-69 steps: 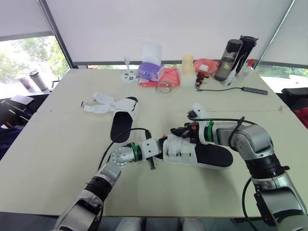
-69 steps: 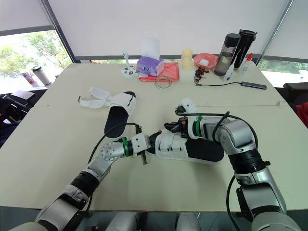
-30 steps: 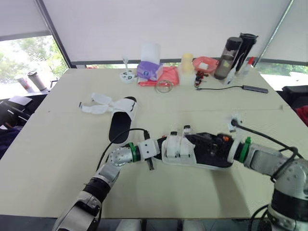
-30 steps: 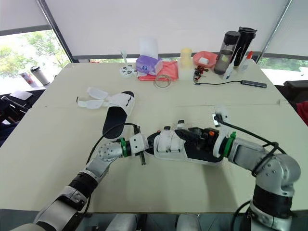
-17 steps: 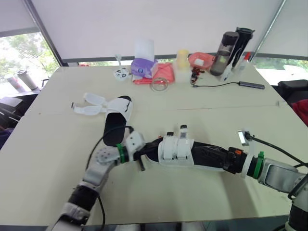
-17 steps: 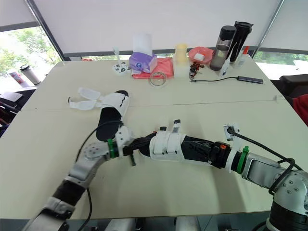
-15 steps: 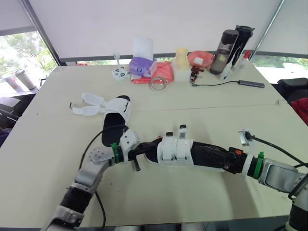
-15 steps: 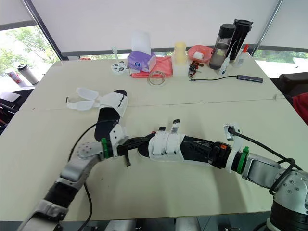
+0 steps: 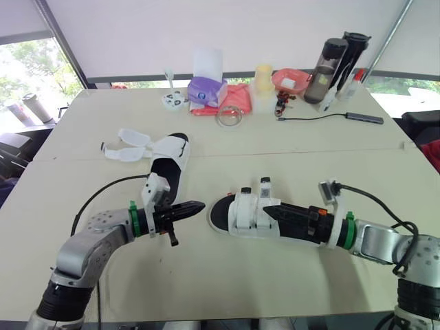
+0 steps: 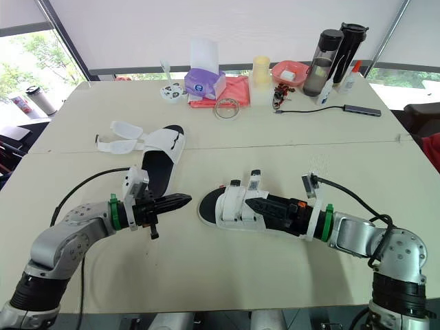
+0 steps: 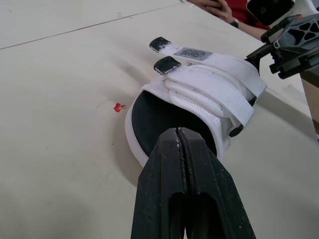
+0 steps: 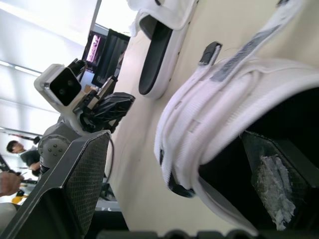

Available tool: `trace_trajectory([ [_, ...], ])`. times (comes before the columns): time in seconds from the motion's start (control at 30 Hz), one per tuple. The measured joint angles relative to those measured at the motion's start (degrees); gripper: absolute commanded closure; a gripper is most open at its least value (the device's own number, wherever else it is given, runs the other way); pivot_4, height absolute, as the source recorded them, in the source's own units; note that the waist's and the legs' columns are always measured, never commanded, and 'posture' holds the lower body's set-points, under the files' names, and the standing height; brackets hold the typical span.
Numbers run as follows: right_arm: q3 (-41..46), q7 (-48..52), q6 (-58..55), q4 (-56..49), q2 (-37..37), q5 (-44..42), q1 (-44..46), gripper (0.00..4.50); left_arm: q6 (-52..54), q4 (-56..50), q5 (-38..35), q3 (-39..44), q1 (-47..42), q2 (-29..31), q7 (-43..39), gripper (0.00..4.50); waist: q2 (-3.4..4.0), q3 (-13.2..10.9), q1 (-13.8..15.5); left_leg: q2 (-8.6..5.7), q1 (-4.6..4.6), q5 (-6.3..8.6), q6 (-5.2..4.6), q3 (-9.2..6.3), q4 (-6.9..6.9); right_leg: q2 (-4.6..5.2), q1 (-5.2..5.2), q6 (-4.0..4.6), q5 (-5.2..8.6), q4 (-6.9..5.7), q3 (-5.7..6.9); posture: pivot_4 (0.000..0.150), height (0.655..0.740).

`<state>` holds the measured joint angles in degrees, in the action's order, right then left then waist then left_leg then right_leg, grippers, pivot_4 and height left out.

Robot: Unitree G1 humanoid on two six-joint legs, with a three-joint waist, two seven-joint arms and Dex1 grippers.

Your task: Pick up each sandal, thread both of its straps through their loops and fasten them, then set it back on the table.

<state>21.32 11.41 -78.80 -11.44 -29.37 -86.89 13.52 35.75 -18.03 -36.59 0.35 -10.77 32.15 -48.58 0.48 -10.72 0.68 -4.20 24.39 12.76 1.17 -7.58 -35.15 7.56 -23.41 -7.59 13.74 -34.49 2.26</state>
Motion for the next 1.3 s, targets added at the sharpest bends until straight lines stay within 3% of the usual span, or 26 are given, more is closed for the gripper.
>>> trace_trajectory([
  [0.03, -1.2, -1.0, 0.8, 0.6, 1.1, 0.0, 1.0, 0.83, -0.2, -0.1, 0.2, -0.1, -0.1, -0.6, 0.6, 4.5, 0.0, 0.0, -0.1, -0.01, 0.0, -0.01, 0.02, 0.01, 0.01, 0.0, -0.02, 0.02, -0.02, 0.0, -0.01, 0.15, 0.74],
  [0.27, -5.5, -6.6, 4.4, 1.7, 2.4, -1.2, 1.8, 4.31, -1.1, -0.4, 1.7, -1.3, 0.7, -1.6, 2.3, 4.5, 0.01, 0.0, 0.0, -0.02, 0.01, -0.05, 0.09, 0.03, 0.0, -0.02, -0.04, 0.03, -0.03, -0.03, -0.09, 0.15, 0.74],
  [0.3, -5.7, -7.0, 4.7, 1.6, 2.3, -1.8, 1.8, 4.41, -1.1, -0.5, 1.7, -1.3, 0.7, -1.6, 2.4, 4.5, 0.01, 0.0, 0.0, -0.02, 0.01, -0.05, 0.09, 0.03, 0.0, -0.02, -0.04, 0.03, -0.02, -0.03, -0.1, 0.15, 0.74],
  [0.63, -7.1, -11.5, 9.6, 1.6, 0.9, -9.7, -0.1, 4.41, -1.7, -0.2, 2.4, -1.4, 0.3, -1.9, 2.4, 4.5, 0.01, 0.0, 0.0, -0.03, 0.0, -0.06, 0.1, 0.12, -0.05, -0.02, -0.04, 0.03, -0.03, -0.13, -0.12, 0.15, 0.74],
  [0.83, -0.2, -22.3, 25.7, -0.4, 3.0, -18.0, 0.1, 4.41, -3.7, 1.7, 4.1, -1.8, -0.6, -2.9, 2.4, 4.5, 0.0, 0.0, 0.0, -0.02, -0.05, -0.08, 0.13, 0.23, -0.15, 0.0, -0.08, 0.02, -0.02, -0.4, -0.22, 0.15, 0.74],
  [1.1, 5.6, -37.4, 44.3, -4.4, 8.8, -17.7, 0.2, 4.41, -4.5, 3.5, 5.3, -2.1, -2.1, -3.9, 1.9, 4.5, 0.01, 0.0, -0.1, -0.02, -0.16, -0.1, 0.15, 0.31, -0.15, -0.03, -0.22, 0.03, -0.02, -0.67, -0.48, 0.15, 0.74],
  [1.3, 8.1, -49.2, 56.5, -1.3, 11.9, -9.0, 6.5, 4.41, -6.3, 6.1, 7.3, -4.0, -4.4, -5.4, 1.3, 4.5, 0.07, 0.0, -0.4, -0.06, -0.34, -0.18, 0.26, 0.73, -0.12, -0.05, -0.22, 0.04, -0.02, -0.79, -0.73, 0.15, 0.74],
])
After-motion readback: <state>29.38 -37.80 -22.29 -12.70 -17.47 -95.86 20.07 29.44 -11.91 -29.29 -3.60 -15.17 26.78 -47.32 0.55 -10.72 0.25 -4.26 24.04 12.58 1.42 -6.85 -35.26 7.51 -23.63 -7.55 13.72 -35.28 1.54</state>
